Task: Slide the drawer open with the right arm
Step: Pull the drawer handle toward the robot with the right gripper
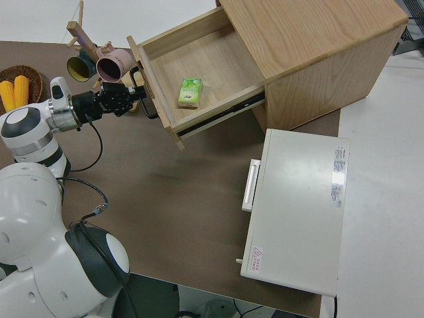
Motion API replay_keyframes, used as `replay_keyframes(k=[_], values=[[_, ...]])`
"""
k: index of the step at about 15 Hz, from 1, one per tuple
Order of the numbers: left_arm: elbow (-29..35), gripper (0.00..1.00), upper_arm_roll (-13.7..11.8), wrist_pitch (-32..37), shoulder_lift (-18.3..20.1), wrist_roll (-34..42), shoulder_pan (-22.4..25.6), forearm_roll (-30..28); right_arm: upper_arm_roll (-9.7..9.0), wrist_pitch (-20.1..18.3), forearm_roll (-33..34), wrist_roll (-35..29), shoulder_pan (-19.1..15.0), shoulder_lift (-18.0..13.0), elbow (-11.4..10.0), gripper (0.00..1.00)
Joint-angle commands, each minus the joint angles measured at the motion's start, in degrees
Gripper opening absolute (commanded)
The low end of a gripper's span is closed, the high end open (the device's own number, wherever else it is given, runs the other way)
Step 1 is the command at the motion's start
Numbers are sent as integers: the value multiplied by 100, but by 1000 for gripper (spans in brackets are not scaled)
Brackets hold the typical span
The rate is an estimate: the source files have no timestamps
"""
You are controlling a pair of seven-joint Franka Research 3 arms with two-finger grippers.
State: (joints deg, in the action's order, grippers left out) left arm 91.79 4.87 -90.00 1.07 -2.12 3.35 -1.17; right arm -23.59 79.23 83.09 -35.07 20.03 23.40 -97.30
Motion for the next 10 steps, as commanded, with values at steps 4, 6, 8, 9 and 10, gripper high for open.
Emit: replay_keyframes(k=[4,6,8,9,10], values=[[-4,995,-21,27,51,36,-27,73,-67,-496,-196,70,115,-99,229,31],[-4,998,-21,27,42,36,-27,73,-84,-549,-214,70,124,-99,229,39],[-4,998,-21,27,42,36,-27,73,-163,-558,-223,62,124,-99,237,112],[-4,998,-21,27,51,28,-27,73,-163,-567,-223,62,124,-99,237,225],[-4,998,-21,27,51,36,-27,73,-155,-567,-223,62,124,-99,237,331]])
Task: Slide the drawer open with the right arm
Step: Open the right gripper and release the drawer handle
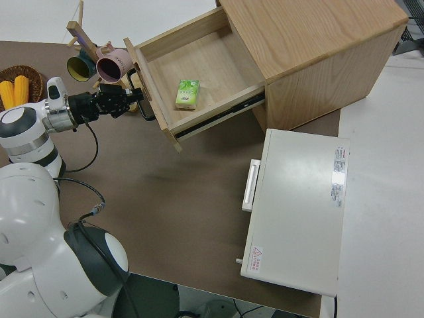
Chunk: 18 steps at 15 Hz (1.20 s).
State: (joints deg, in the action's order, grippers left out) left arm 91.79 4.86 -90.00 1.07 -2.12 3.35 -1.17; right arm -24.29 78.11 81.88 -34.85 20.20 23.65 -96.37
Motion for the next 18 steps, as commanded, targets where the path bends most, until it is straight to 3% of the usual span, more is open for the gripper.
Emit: replay_keyframes(k=[1,4,5,18], values=[[-4,995,-20,27,51,36,-27,73,-85,-454,-93,31,107,-124,145,453],[-4,998,-20,27,42,28,-27,73,-32,-445,-23,49,98,-124,145,921],[-4,998,-11,27,51,36,-27,73,-32,-445,-23,49,98,-124,145,976],[-4,995,-11,27,42,28,-36,73,3,-454,21,58,177,-124,136,992]])
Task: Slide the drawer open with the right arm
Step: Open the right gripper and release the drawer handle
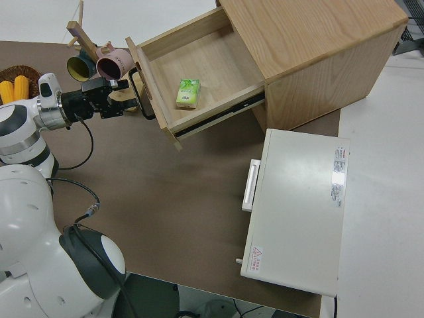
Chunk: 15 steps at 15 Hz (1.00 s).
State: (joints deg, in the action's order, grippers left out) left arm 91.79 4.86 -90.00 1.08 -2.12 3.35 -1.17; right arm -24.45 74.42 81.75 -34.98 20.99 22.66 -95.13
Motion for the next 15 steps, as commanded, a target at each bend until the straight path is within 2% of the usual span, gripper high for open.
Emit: replay_keyframes(k=[1,8,11,15], values=[[-4,995,-20,27,42,28,-27,73,10,-94,34,70,98,-25,12,992],[-4,995,-12,27,51,36,-27,73,-69,-200,-80,149,177,-25,65,992],[-4,998,-20,27,51,36,-27,73,-87,-174,-395,176,256,-33,65,992],[-4,995,-20,27,42,36,-27,73,-78,98,-1063,167,256,-235,65,992]])
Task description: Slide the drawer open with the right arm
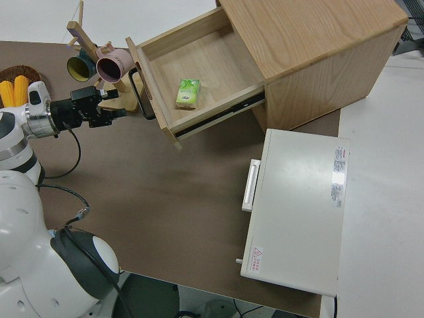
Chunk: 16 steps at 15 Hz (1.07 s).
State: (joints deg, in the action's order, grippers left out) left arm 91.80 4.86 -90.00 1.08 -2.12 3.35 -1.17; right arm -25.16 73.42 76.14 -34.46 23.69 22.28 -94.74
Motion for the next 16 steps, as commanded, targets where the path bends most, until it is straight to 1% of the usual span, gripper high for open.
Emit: replay_keyframes(k=[1,2,3,5,6,7,8,9,10,12,13,14,15,16], values=[[-4,998,-20,27,51,36,-27,73,-7,277,-669,115,-14,-233,26,992],[-4,998,-20,27,51,28,-27,73,2,365,-853,106,-31,-311,26,992],[-4,995,-12,27,51,36,-27,73,2,522,-1133,106,-84,-408,26,992],[-4,998,-12,27,42,36,-27,73,63,865,-1766,124,-154,-645,26,992],[-4,995,-20,27,51,28,-27,73,90,1032,-2030,133,-250,-759,34,992],[-4,995,-12,27,42,36,-27,73,160,1182,-2311,133,-329,-874,52,992],[-4,998,-20,27,51,36,-27,73,308,1418,-2784,254,-409,-1057,52,992],[-4,998,-20,35,51,36,-27,73,405,1621,-3258,473,-505,-1242,52,992],[-4,998,-20,27,51,28,-36,73,459,1727,-3567,580,-593,-1366,52,992],[-4,998,-12,27,42,36,-27,73,634,2016,-4139,686,-717,-1586,52,992],[-4,998,-12,27,42,28,-36,73,696,2114,-4412,730,-795,-1682,35,992],[-4,998,-12,27,51,28,-27,73,740,2123,-4684,791,-874,-1762,34,992],[-4,995,-20,27,42,28,-27,73,836,2132,-5009,870,-919,-1884,43,992],[-4,995,-12,35,51,36,-27,73,985,2132,-5456,1001,-989,-2025,35,992]])
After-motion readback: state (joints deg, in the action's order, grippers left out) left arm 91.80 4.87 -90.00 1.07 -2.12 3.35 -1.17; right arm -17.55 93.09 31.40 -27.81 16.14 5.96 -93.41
